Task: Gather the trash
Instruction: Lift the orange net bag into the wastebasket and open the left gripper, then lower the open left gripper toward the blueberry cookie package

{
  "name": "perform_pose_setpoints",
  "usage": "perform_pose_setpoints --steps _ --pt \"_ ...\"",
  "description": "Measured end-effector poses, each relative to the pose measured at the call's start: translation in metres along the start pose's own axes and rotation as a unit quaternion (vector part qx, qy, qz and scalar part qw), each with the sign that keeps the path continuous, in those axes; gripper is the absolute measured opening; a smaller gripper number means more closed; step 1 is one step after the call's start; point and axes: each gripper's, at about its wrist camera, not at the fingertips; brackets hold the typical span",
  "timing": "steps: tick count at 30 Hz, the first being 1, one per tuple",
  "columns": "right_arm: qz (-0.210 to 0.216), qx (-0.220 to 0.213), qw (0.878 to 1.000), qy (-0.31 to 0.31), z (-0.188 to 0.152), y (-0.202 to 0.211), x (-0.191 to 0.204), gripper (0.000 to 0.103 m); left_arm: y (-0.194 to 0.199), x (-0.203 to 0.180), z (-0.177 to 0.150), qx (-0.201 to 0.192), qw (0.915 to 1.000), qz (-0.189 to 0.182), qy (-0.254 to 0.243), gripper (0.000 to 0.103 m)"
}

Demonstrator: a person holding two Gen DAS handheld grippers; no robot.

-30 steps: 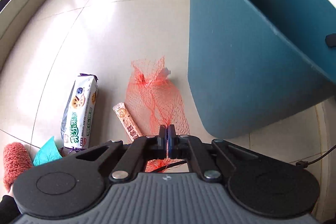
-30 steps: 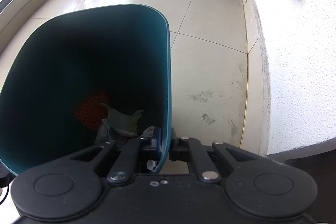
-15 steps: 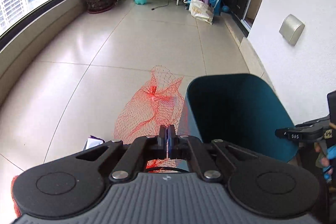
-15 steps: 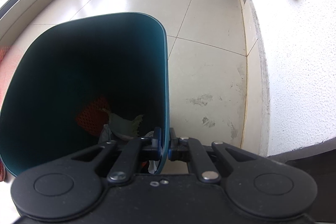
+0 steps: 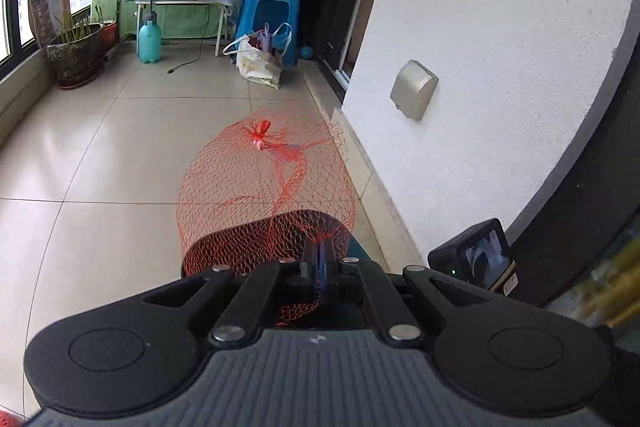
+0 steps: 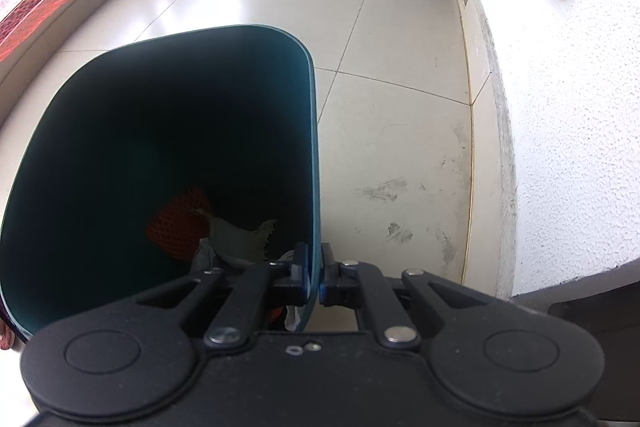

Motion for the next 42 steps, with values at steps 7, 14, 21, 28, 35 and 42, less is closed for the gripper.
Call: perform_pose_setpoints --steps 7,14,21,28,35,42 --pt "0.002 -0.003 1.000 0.005 -0.002 0.000 -0.001 0.005 -0.073 -0.007 -0.043 0.101 0.9946 0.022 0.000 0.001" --pt "-0.001 -0.003 1.000 0.008 -0.002 -0.001 0.002 0.004 -0.136 0.006 -0.061 0.182 0.9808 0.069 -0.009 0.001" --pt "-0.007 0.003 1.000 -0.001 0.000 -0.002 0.004 0.003 -0.164 0.011 -0.074 0.226 0.9718 0.061 -0.025 0.001" --pt "-0.029 0.015 0.999 -0.015 0.002 -0.003 0.008 0.003 -0.152 0.023 -0.071 0.221 0.9744 0.040 -0.004 0.003" --pt "-0.043 0.026 0.998 -0.023 -0.002 -0.001 0.014 0.004 -0.130 0.044 -0.062 0.208 0.9777 0.022 0.018 0.003" --pt "-0.050 0.027 0.998 -0.027 -0.002 -0.001 0.015 0.004 -0.062 0.072 -0.059 0.125 0.9912 0.020 0.038 0.003"
Point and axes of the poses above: each gripper's, at about its wrist camera, not at the fingertips, and y roughly against the way its jaws point, x to its left, z to its top, and after that the axes turned 2 degrees about x, right-handed
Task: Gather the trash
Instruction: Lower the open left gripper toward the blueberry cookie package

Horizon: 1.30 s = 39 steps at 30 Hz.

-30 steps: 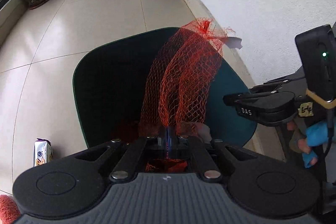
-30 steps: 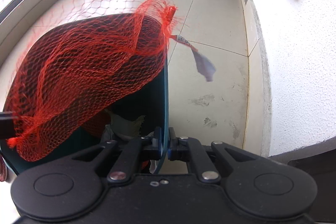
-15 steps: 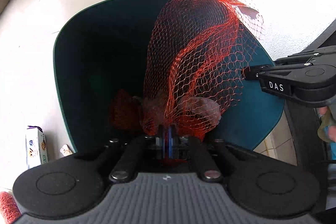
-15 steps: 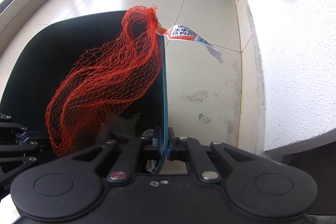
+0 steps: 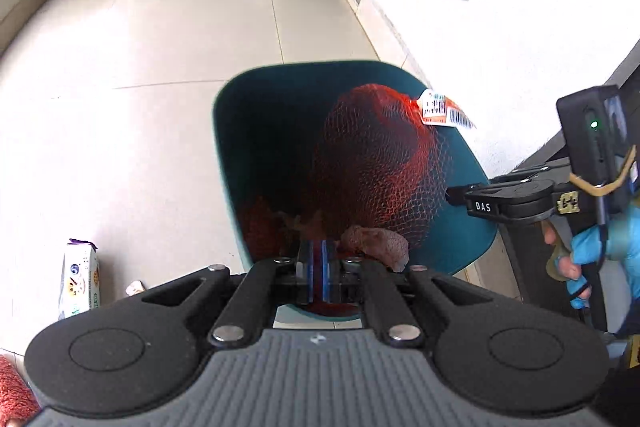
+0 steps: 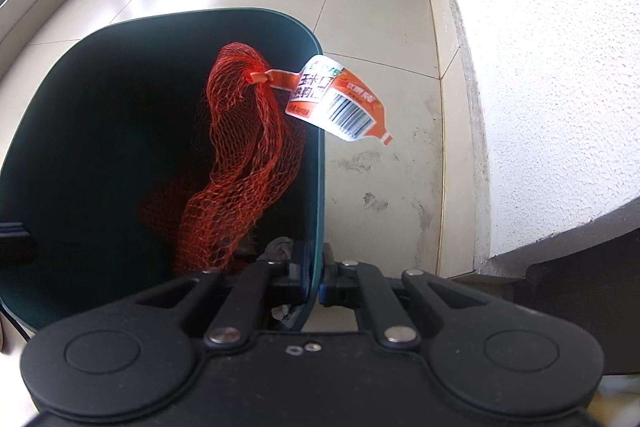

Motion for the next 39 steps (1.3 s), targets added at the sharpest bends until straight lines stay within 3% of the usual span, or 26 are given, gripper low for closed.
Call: perform_pose_setpoints --steps 2,6,11,16,21,26,29,32,33,35,36,37,39 --pt "-0.003 0.001 1.000 0.001 0.003 -0.002 0.000 0.004 0.025 0.009 -0.006 -0.035 0.9993 0.008 0.005 0.003" --pt "-0.007 0.000 1.000 0.003 0.002 -0.001 0.003 0.005 0.066 0.025 -0.016 -0.091 0.9937 0.065 -0.001 0.003" --pt "-0.009 -0.002 1.000 -0.001 -0.005 0.001 0.004 0.005 0.085 0.056 -0.026 -0.102 0.9889 0.107 0.016 0.004" --pt "-0.010 -0.002 1.000 -0.006 -0.006 -0.001 0.003 0.005 0.075 0.104 -0.031 -0.073 0.9902 0.094 0.074 0.004" --pt "-0.008 -0.001 1.000 -0.009 -0.005 0.000 0.000 0.005 0.049 0.152 -0.034 -0.046 0.9833 0.143 0.103 0.005" --pt "-0.002 -0.001 1.000 -0.014 -0.003 0.003 -0.004 0.005 -0.008 0.220 -0.038 0.022 0.9707 0.151 0.186 0.005" --pt "0.000 -0.001 1.000 -0.015 -0.002 0.004 -0.005 0.005 -0.039 0.245 -0.045 0.043 0.9659 0.167 0.193 0.005" --pt "0.000 0.000 1.000 -0.011 -0.002 0.006 -0.005 0.005 -0.065 0.263 -0.049 0.063 0.9673 0.151 0.194 0.008" --pt "-0.001 0.000 1.000 -0.008 -0.001 0.006 -0.005 0.005 -0.073 0.267 -0.049 0.070 0.9670 0.153 0.192 0.017" --pt "-0.003 0.001 1.000 -0.004 -0.002 0.006 -0.004 0.005 -0.087 0.271 -0.049 0.080 0.9672 0.156 0.184 0.055" --pt "-0.004 0.001 1.000 -0.003 -0.002 0.006 -0.003 0.005 -0.095 0.275 -0.052 0.084 0.9674 0.156 0.181 0.089" --pt "-0.005 0.002 1.000 -0.002 -0.002 0.005 -0.002 0.005 -0.101 0.278 -0.052 0.084 0.9680 0.155 0.178 0.095" --pt "-0.006 0.003 1.000 0.002 -0.002 0.004 0.000 0.005 -0.117 0.285 -0.053 0.093 0.9667 0.159 0.178 0.095"
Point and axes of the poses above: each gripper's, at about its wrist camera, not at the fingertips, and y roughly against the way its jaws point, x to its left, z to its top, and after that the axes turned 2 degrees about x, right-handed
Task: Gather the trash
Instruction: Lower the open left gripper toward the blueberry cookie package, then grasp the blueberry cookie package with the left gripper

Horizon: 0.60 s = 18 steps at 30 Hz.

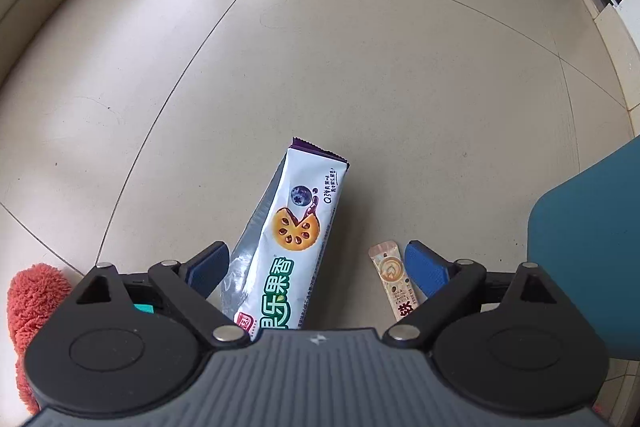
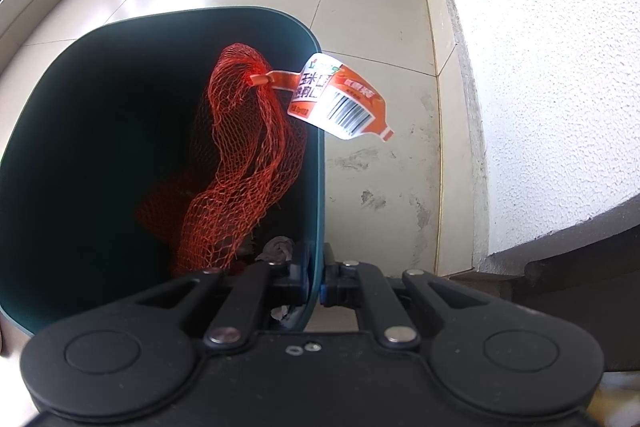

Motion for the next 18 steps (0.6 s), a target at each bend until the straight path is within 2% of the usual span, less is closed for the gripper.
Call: perform_pose_setpoints --steps 2,6,11,18 --pt "0.001 0.002 1.000 0.003 0.000 -0.001 0.001 0.005 -0.016 0.001 0.003 0.008 1.0000 0.000 -0.002 0.095" --pt "0.003 0.013 1.000 0.011 -0.001 -0.007 0.002 0.006 -0.049 0.000 0.007 0.028 0.9990 0.026 -0.022 0.095" --pt "0.000 0.018 1.000 0.012 -0.001 -0.011 0.004 0.006 -0.083 0.006 0.008 0.057 0.9978 0.032 -0.008 0.095" --pt "0.000 0.025 1.000 0.012 0.001 -0.016 0.003 0.006 -0.096 0.008 0.005 0.059 0.9972 0.045 -0.002 0.095"
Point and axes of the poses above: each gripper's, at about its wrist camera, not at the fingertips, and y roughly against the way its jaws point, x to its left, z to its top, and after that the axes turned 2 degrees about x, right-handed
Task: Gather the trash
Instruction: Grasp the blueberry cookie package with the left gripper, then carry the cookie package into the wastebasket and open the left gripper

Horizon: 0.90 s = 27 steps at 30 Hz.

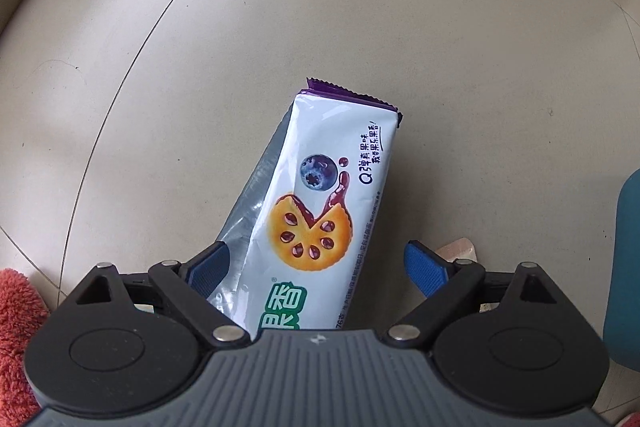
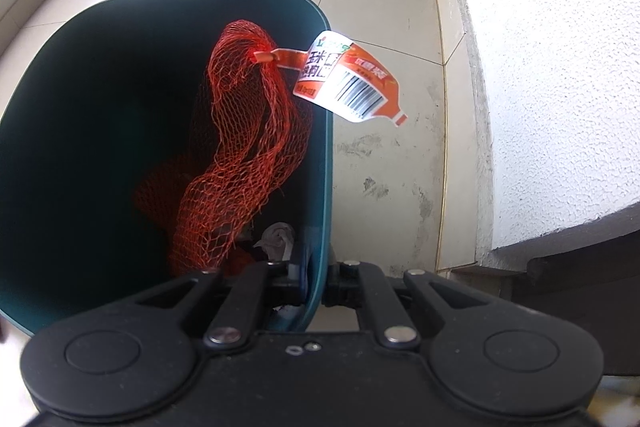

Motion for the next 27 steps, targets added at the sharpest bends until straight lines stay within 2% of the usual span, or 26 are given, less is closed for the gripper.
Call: perform_pose_setpoints --steps 3,5,6,7,9,17,23,27 --pt "-0.001 0.001 1.000 -0.002 0.001 -0.001 -0.001 0.006 -0.002 0.002 0.000 0.011 0.9998 -0.011 0.013 0.092" --pt "-0.001 0.001 1.000 -0.002 0.001 -0.001 -0.001 0.006 0.000 0.004 -0.001 0.010 0.9997 -0.009 0.019 0.073" --pt "-0.001 0.001 1.000 -0.003 0.001 -0.001 -0.001 0.006 0.000 0.005 -0.001 0.012 0.9997 -0.002 0.023 0.060" --pt "-0.001 0.001 1.000 -0.003 0.002 -0.001 -0.002 0.006 0.000 0.006 -0.001 0.016 0.9995 -0.001 0.026 0.051" --pt "0.000 0.000 1.000 -0.004 0.001 -0.001 -0.002 0.006 0.005 0.009 -0.002 0.010 0.9993 -0.007 0.035 0.045" --pt "0.002 -0.002 1.000 -0.005 0.000 -0.001 -0.004 0.005 0.041 0.003 -0.012 -0.026 0.9989 0.003 0.039 0.041" --pt "0.001 -0.007 1.000 -0.009 -0.003 -0.001 -0.004 0.005 0.099 -0.010 -0.027 -0.061 0.9979 0.000 0.022 0.041" --pt "0.011 -0.008 1.000 -0.002 -0.008 0.002 -0.004 0.006 0.149 -0.014 -0.037 -0.087 0.9958 -0.015 0.021 0.041"
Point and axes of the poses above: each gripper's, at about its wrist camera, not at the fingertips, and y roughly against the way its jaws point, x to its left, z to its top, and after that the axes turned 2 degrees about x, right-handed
